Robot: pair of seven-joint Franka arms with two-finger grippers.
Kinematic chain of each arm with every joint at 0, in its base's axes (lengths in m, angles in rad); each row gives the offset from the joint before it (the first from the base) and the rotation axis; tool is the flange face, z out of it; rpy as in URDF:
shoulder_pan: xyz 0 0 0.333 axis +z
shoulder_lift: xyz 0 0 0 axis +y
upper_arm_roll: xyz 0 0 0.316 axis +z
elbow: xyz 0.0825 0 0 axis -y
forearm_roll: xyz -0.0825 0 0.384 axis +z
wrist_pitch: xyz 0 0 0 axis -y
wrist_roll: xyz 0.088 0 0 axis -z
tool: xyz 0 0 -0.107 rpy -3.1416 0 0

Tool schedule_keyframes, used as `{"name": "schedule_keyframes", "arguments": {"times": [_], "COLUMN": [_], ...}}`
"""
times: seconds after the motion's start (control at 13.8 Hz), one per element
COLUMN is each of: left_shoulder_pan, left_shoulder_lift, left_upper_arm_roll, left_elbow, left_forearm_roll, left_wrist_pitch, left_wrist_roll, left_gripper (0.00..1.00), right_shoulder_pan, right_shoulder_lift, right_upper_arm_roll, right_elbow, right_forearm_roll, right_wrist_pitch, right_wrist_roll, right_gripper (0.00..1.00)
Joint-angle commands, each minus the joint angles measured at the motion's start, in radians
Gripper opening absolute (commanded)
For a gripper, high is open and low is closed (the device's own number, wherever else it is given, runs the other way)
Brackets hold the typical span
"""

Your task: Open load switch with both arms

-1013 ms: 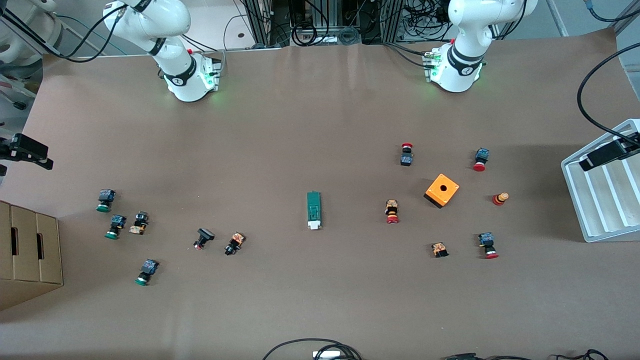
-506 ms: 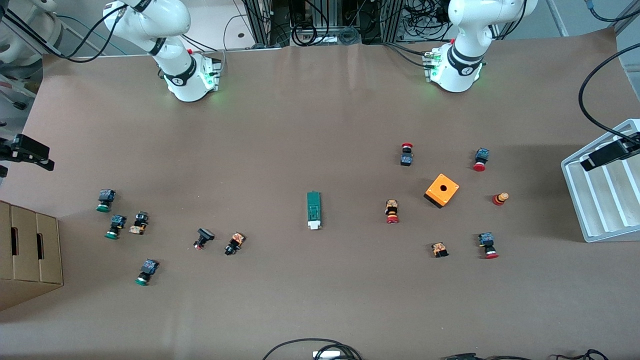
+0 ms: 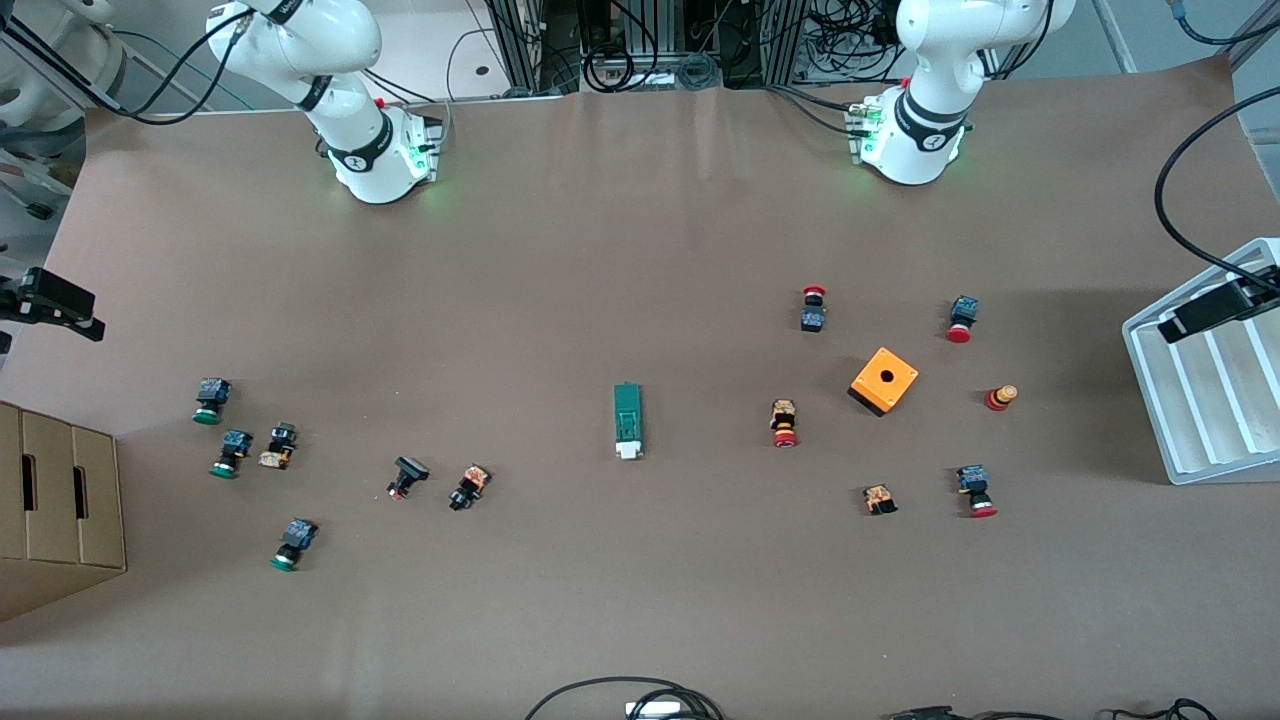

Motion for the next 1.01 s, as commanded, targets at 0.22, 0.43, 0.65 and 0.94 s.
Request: {"name": "schedule_keyframes", "arguments": {"times": [0.22, 0.43, 0.65, 0.94], "left_shoulder_pan": [-0.003, -0.003, -0.001, -0.003], "left_shoulder_lift": [0.026, 0.038, 0.049, 0.061], "left_upper_arm_roll": [-0.023, -0.023, -0.021, -0.023], "left_elbow": [0.014, 0.008, 0.005, 0.005], "left_forearm_roll": [-0.009, -0.006, -0.004, -0.004], "left_wrist_pitch": [-0.004, 0.033, 0.032, 0.030], "left_wrist_roll": [0.009, 0.007, 0.009, 0.010], "left_gripper": [1.00, 1.00, 1.00, 1.00], "right_shoulder_pan": [0.006, 0.005, 0.005, 0.005], "right_shoulder_lift": [-0.004, -0.004, -0.004, -0.004], "right_upper_arm_roll": [0.003, 0.003, 0.003, 0.003], "right_elbow": [-0.003, -0.003, -0.003, -0.003], "right_forearm_roll": [0.022, 0.022, 0.022, 0.022], "right_wrist_pitch": [0.004, 0.006, 0.006, 0.006], "right_wrist_roll": [-0.001, -0.001, -0.001, -0.001], "right_gripper": [1.00, 1.00, 1.00, 1.00]}}
